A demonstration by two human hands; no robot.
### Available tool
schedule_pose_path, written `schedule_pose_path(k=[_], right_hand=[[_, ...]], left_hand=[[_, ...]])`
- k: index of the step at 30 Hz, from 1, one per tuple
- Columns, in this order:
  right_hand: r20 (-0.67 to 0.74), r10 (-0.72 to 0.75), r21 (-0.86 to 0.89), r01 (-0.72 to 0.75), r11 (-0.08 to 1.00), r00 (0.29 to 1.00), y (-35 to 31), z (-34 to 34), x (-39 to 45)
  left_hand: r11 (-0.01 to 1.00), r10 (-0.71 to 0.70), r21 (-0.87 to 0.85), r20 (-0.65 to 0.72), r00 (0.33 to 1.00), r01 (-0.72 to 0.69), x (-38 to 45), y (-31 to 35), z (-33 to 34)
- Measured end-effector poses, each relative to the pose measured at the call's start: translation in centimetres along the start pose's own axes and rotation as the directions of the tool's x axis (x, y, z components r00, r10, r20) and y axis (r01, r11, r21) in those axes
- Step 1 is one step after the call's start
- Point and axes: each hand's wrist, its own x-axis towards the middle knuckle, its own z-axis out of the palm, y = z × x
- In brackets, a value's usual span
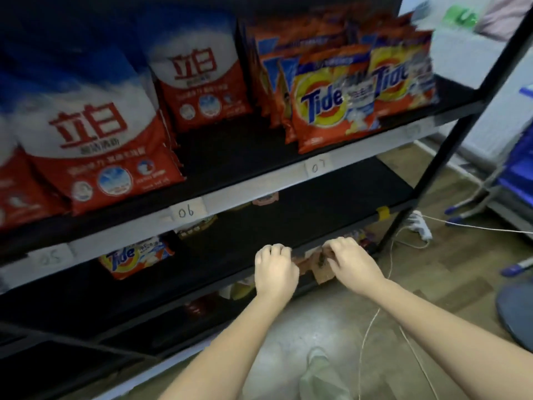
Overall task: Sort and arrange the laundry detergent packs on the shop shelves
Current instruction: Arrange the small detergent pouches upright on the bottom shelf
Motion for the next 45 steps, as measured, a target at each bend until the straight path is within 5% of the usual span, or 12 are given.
schedule_pose_path(k=[9, 17, 21, 27, 33, 40, 45], right_hand=[[-0.318, 0.03, 0.008, -0.029, 1.0, 0.948, -1.5, -23.2, -2.6], [-0.657, -0.129, -0.066, 0.113, 0.991, 0.743, -5.4, -43.1, 2.3], [-0.65, -0.061, -0.037, 0.049, 0.998, 0.757, -4.8, -48.9, 6.8], [-0.392, 0.093, -0.06, -0.126, 0.99, 0.915, -2.2, -52.1, 14.3], [-0.235, 0.155, -0.128, -0.189, 0.974, 0.96, 1.1, -52.4, 24.6], [-0.137, 0.097, -0.083, -0.109, 0.99, 0.986, 1.1, -52.6, 30.5], [-0.14, 0.004, 0.121, 0.013, 0.993, 0.99, 2.5, -53.1, 31.6]], left_hand=[[0.932, 0.352, 0.02, -0.287, 0.891, -0.362, 2.6, 6.0, -19.5], [0.889, 0.417, 0.103, -0.584, 0.697, -0.446, 7.9, 7.3, -39.2], [0.935, 0.342, 0.132, -0.581, 0.739, -0.329, 12.8, 7.5, -45.9], [0.989, 0.121, 0.138, -0.507, 0.854, -0.059, 22.3, 6.7, -50.3], [0.982, -0.076, 0.122, -0.43, 0.9, 0.142, 32.7, 4.4, -52.1], [0.926, -0.311, 0.064, -0.431, 0.847, 0.373, 40.4, 1.7, -52.3], [0.866, -0.5, -0.103, -0.222, 0.837, 0.49, 44.2, 0.7, -52.1]])
